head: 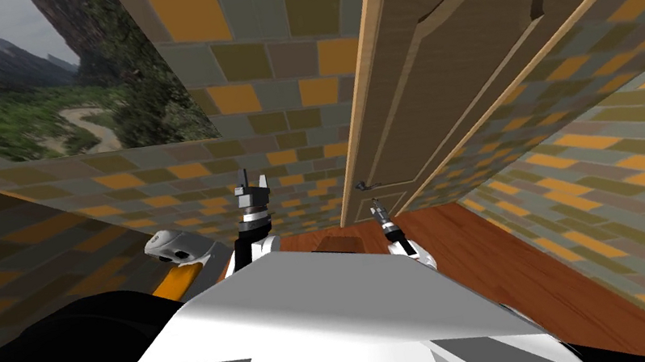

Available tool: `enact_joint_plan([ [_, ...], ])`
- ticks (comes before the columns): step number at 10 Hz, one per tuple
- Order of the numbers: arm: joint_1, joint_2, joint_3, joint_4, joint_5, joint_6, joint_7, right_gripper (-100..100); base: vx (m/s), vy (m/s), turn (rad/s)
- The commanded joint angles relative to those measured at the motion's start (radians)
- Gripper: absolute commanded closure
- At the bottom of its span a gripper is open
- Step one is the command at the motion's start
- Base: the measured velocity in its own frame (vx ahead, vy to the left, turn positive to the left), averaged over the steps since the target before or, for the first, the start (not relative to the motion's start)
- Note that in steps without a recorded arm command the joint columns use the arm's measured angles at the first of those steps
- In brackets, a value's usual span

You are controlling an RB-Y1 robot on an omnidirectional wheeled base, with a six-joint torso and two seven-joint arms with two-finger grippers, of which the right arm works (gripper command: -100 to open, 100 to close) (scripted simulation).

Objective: Pull the door open

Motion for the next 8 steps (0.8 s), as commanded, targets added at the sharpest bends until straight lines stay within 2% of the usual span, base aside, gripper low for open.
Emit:
enact_joint_plan([
  [1, -0.018, -0.016, 0.007, 0.04, -0.011, -0.011, -0.006, -100, 0.038, -0.099, 0.108],
  [4, -0.043, -0.035, 0.016, 0.1, -0.024, -0.028, -0.01, -100, 0.052, -0.102, 0.096],
  [5, -0.038, -0.03, 0.014, 0.089, -0.021, -0.026, -0.009, -100, 0.019, -0.05, 0.029],
  [6, -0.034, -0.043, -0.007, 0.122, -0.032, -0.047, -0.02, -100, 0.126, 0.017, 0.244],
  [8, -0.031, -0.052, -0.023, 0.145, -0.04, -0.062, -0.027, -100, 0.165, 0.068, 0.175],
])
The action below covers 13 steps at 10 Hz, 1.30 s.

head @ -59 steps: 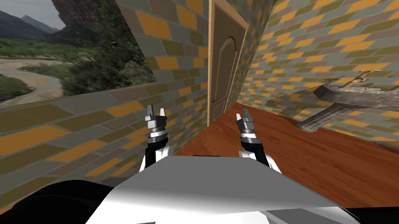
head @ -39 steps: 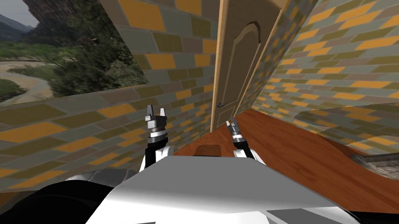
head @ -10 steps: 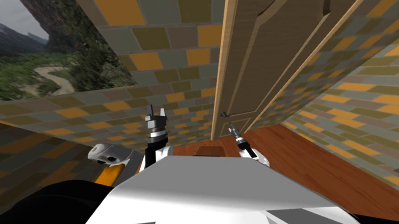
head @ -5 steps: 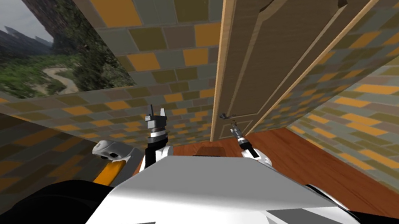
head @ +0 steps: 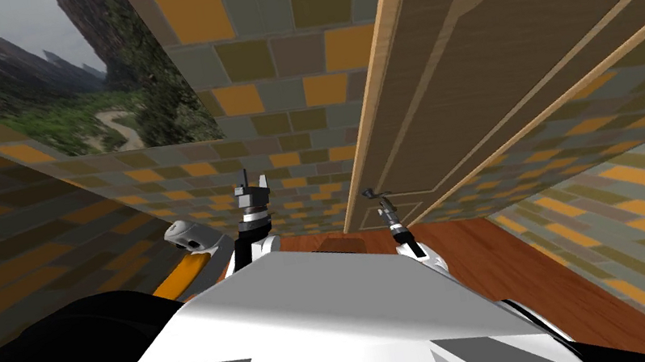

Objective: Pull the door open

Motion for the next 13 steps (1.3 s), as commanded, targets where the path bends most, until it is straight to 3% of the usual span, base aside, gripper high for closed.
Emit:
enact_joint_plan([
  [1, 0.0, -0.007, -0.013, 0.033, -0.006, -0.023, -0.009, -100, 0.131, 0.041, 0.123],
  [5, 0.01, -0.034, -0.062, 0.102, -0.031, -0.067, -0.032, -100, 0.13, 0.026, 0.191],
  [7, 0.004, -0.031, -0.058, 0.103, -0.029, -0.064, -0.03, -100, 0.088, -0.01, 0.048],
  [8, 0.004, -0.031, -0.058, 0.103, -0.029, -0.064, -0.03, 100, 0.0, 0.0, 0.0],
  [13, 0.004, -0.031, -0.058, 0.103, -0.029, -0.064, -0.03, 100, -0.007, -0.001, 0.001],
])
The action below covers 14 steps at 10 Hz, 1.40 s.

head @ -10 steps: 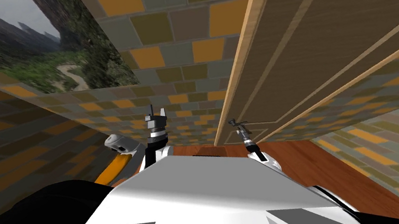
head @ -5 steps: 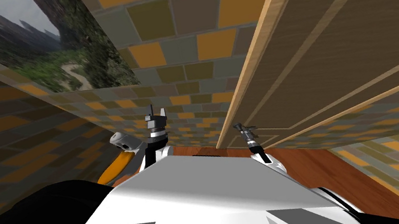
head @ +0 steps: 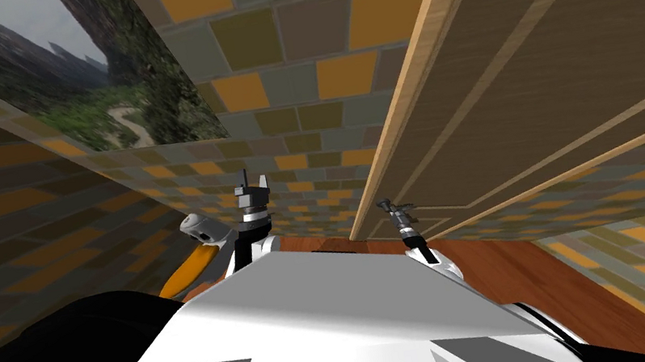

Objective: Pull the door open

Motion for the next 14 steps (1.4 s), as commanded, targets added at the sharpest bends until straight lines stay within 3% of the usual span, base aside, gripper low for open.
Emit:
enact_joint_plan([
  [1, 0.014, -0.017, 0.011, 0.004, -0.001, -0.025, -0.014, 100, -0.114, -0.044, 0.177],
  [9, 0.086, -0.101, 0.07, 0.023, -0.005, -0.152, -0.083, 100, -0.191, -0.083, 0.163],
  [10, 0.082, -0.091, 0.069, 0.018, -0.003, -0.138, -0.078, 100, -0.08, -0.034, 0.029],
  [14, 0.131, -0.128, 0.097, 0.045, -0.014, -0.233, -0.103, 100, -0.196, -0.095, 0.202],
])
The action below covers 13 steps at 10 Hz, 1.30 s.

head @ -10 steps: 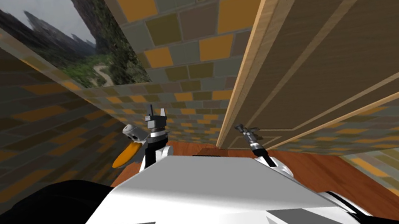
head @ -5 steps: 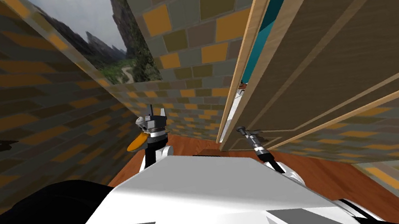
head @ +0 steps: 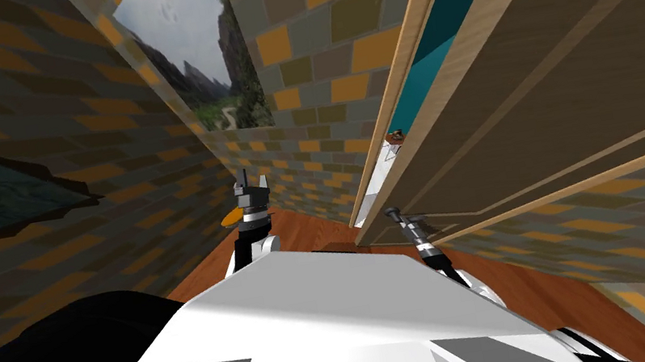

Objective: Pull the door open

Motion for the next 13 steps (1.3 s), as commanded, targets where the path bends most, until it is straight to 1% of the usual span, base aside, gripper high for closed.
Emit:
enact_joint_plan([
  [1, 0.029, -0.019, 0.002, -0.018, -0.006, -0.015, -0.004, 100, -0.19, -0.053, 0.128],
  [2, 0.044, -0.031, 0.01, -0.01, -0.011, -0.046, -0.011, 100, -0.204, -0.089, 0.181],
  [3, 0.048, -0.035, 0.013, -0.007, -0.012, -0.055, -0.013, 100, -0.18, -0.088, 0.163],
  [4, 0.06, -0.045, 0.019, -0.001, -0.015, -0.079, -0.019, 100, -0.21, -0.067, 0.16],
  [5, 0.046, -0.033, 0.022, 0.006, -0.01, -0.067, -0.018, 100, -0.103, -0.029, 0.035],
  [6, 0.05, -0.037, 0.028, 0.016, -0.01, -0.085, -0.023, 100, -0.154, -0.037, 0.147],
  [11, 0.058, -0.052, 0.041, 0.044, -0.013, -0.133, -0.035, 100, -0.22, -0.107, 0.186],
  [12, 0.06, -0.056, 0.045, 0.051, -0.014, -0.146, -0.038, 100, -0.248, -0.131, 0.223],
  [13, 0.061, -0.059, 0.047, 0.056, -0.014, -0.153, -0.039, 100, -0.246, -0.057, 0.169],
])
